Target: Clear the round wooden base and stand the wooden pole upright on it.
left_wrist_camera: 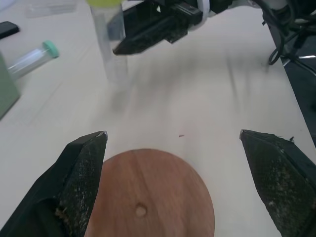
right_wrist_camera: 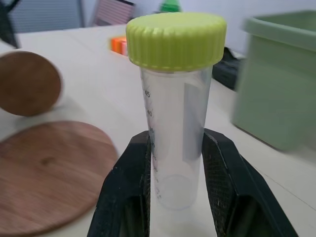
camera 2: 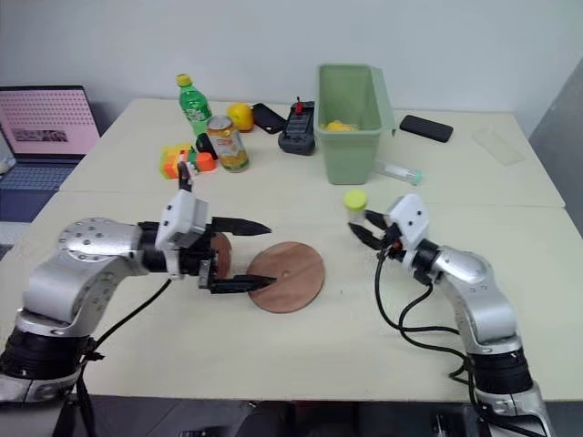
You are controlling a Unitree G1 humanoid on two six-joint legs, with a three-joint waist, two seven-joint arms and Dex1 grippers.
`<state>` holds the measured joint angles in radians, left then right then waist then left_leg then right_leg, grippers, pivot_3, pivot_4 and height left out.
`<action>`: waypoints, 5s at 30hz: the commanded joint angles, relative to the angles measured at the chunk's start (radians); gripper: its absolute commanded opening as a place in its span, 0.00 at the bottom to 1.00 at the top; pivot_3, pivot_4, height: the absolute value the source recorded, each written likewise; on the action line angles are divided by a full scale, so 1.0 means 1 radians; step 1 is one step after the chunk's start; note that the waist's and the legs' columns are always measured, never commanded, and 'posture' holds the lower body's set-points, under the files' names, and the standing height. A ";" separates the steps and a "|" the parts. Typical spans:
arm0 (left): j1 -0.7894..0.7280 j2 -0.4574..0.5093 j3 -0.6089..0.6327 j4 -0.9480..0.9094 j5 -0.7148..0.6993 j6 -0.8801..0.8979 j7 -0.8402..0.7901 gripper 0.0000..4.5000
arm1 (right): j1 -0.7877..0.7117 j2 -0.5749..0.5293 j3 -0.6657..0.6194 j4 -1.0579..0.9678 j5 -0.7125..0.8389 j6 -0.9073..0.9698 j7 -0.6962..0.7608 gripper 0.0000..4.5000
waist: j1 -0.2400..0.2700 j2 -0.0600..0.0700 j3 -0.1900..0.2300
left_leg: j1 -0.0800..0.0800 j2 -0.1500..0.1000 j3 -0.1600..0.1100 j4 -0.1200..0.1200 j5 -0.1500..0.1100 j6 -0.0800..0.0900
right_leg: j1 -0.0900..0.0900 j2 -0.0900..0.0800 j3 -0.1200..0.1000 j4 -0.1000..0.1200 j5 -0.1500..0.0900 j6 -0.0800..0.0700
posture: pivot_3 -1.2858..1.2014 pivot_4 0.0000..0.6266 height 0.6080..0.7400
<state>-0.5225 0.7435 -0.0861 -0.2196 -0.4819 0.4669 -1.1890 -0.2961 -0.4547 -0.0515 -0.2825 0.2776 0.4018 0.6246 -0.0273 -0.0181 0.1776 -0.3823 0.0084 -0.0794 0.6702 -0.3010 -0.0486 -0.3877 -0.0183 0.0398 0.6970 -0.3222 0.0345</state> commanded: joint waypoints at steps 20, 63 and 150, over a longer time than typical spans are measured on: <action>-0.267 -0.445 -0.277 0.293 0.247 -0.153 0.081 1.00 | 0.252 0.032 -0.406 0.031 0.073 0.000 -0.274 0.48 | -0.004 0.003 -0.001 | -0.001 -0.001 0.004 0.006 0.000 0.001 | 0.000 0.001 0.004 0.004 0.000 0.001 | 0.52 0.24 1.00; -0.017 0.477 0.008 0.502 0.441 -0.451 -0.241 1.00 | -0.151 -0.335 0.102 -0.377 0.524 0.338 0.180 0.99 | 0.005 0.001 0.004 | -0.004 0.000 -0.002 0.007 -0.001 0.002 | 0.000 0.001 -0.002 0.001 0.000 0.000 | 0.52 0.24 1.00; -0.043 -0.211 0.204 0.011 -0.162 0.157 0.154 0.06 | 0.113 -0.302 0.116 -0.557 0.366 0.330 0.029 1.00 | -0.002 -0.001 0.004 | -0.008 0.000 -0.007 0.011 0.001 -0.002 | -0.001 -0.001 -0.002 0.003 0.000 0.001 | 0.52 0.24 1.00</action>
<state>-0.5593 0.5233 0.1179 -0.1846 -0.6515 0.6560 -1.0372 -0.1707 -0.7505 0.0715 -0.8124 0.6469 0.7482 0.6485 -0.0295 -0.0191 0.1820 -0.3898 0.0083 -0.0861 0.6810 -0.2997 -0.0507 -0.3885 -0.0195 0.0382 0.6999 -0.3223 0.0351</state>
